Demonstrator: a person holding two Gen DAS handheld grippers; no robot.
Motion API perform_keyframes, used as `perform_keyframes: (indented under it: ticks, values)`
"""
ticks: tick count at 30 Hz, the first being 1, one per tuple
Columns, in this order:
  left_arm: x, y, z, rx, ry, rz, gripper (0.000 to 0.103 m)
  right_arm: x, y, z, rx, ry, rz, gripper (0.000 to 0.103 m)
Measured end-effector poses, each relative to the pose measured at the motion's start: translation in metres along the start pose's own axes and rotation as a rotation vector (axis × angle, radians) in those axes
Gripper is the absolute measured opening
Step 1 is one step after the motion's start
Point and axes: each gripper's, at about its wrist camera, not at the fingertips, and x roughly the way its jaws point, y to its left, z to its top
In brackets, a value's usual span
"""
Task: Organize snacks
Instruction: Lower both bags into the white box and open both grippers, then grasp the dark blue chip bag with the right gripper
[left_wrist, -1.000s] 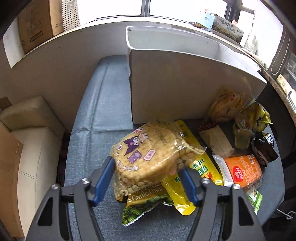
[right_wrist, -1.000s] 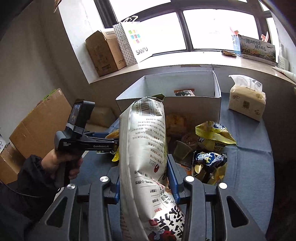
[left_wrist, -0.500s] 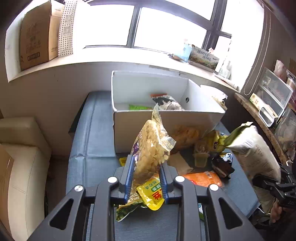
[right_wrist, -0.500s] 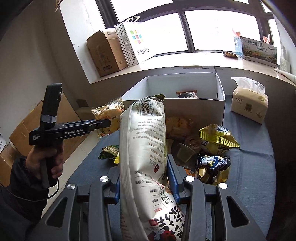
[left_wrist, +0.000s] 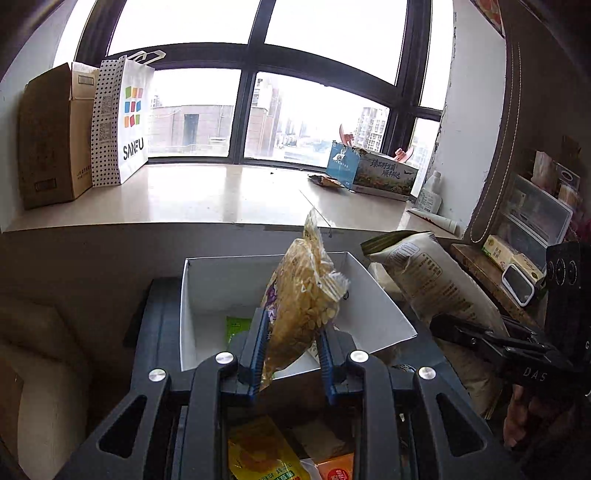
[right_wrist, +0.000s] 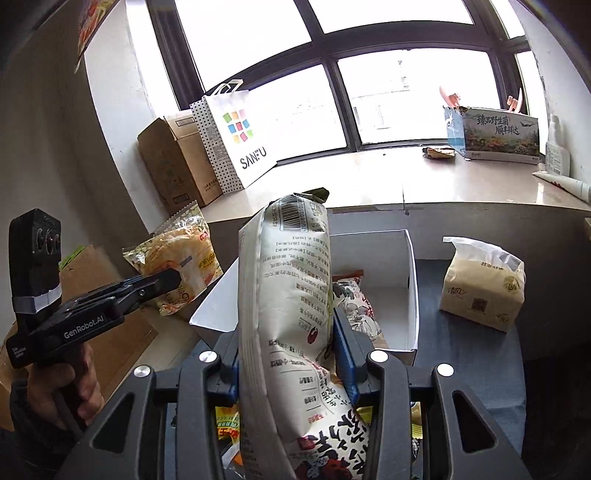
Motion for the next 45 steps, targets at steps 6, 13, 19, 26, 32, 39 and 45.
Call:
perform_keyframes:
  ticks: [6,13,19,26,32,39,45]
  values:
    - [0.056,0.014,0.022,-0.056,0.061,0.012,0.028,0.048,-0.022,0.044,0.019,0.011,-0.066,0.044]
    - [0.099,0.026,0.022,-0.078,0.140,0.083,0.054,0.102,-0.048,0.059,0.074,0.084,-0.139,0.051]
    - [0.099,0.037,0.012,-0.074,0.155,0.125,0.103,0.102,-0.054,0.054,0.082,0.053,-0.170,0.103]
    - [0.065,0.031,0.002,-0.028,0.078,0.116,0.103,0.073,-0.045,0.049,0.050,-0.013,-0.151,0.103]
    - [0.012,0.012,-0.010,0.020,-0.021,0.079,0.103,0.021,-0.018,0.024,-0.047,-0.114,-0.161,0.103]
    - [-0.037,-0.014,-0.049,0.085,-0.029,0.009,0.103,-0.045,0.005,-0.031,-0.108,-0.161,-0.102,0.103]
    - [-0.056,-0.027,-0.100,0.055,0.030,-0.033,0.103,-0.081,-0.001,-0.094,-0.061,-0.109,-0.090,0.103]
